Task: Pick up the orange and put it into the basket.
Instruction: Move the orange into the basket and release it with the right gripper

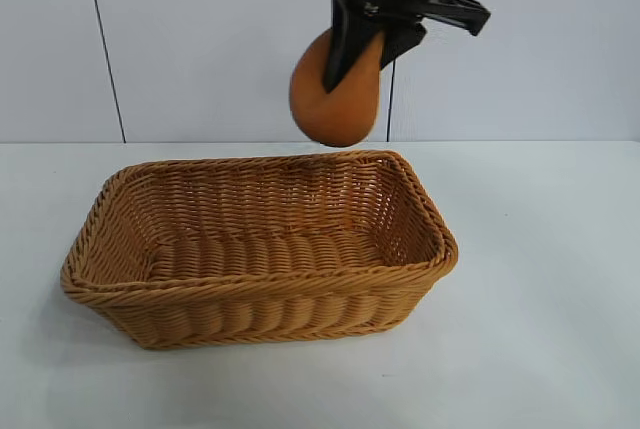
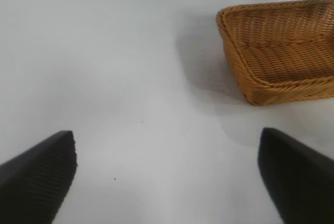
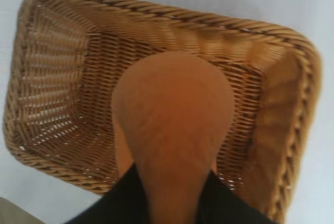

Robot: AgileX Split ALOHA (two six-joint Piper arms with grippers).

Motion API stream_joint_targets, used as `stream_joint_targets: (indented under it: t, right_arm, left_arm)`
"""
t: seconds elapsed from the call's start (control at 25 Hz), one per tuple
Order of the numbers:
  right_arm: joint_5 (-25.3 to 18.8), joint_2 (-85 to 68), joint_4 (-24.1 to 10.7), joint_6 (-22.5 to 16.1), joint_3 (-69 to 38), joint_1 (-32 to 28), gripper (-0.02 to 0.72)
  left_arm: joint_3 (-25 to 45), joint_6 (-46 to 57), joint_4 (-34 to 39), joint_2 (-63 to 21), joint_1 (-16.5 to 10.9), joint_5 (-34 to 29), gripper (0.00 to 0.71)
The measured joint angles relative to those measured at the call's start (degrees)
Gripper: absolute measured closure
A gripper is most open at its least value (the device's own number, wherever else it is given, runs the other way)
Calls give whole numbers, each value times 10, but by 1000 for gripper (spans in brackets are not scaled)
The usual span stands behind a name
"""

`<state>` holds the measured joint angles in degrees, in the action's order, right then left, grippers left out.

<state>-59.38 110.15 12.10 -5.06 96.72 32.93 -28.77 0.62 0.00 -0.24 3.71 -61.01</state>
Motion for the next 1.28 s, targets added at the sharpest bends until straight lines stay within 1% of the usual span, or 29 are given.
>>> stream_joint_targets:
  t: [0.24,0.48,0.72,0.8,0.84,0.88,0.96,1.04,1.12,1.2,1.28]
  right_arm:
    - [30,52,0,-11,0,38,622]
    - [87,121,0,-13,0,44,622]
    - [91,167,2,-13,0,44,622]
    - [91,170,8,-8,0,44,601]
    - [91,170,11,-4,0,44,566]
    - [91,170,17,-1,1,44,511]
    - [90,170,21,5,1,44,373]
    - [90,170,22,12,1,44,201]
    - [87,170,17,15,2,44,86]
    - [74,170,5,15,6,44,37]
    - [50,170,-4,15,18,44,20]
  left_arm:
    - [0,0,0,0,0,0,38]
    - [0,0,0,0,0,0,38]
    - [0,0,0,0,0,0,38]
    - [0,0,0,0,0,0,38]
    - [0,0,0,0,0,0,38]
    - [0,0,0,0,0,0,38]
    - [0,0,0,0,0,0,38]
    - [0,0,0,0,0,0,38]
    - [0,0,0,0,0,0,38]
    - [0,0,0,0,0,0,38]
    - [0,0,0,0,0,0,38]
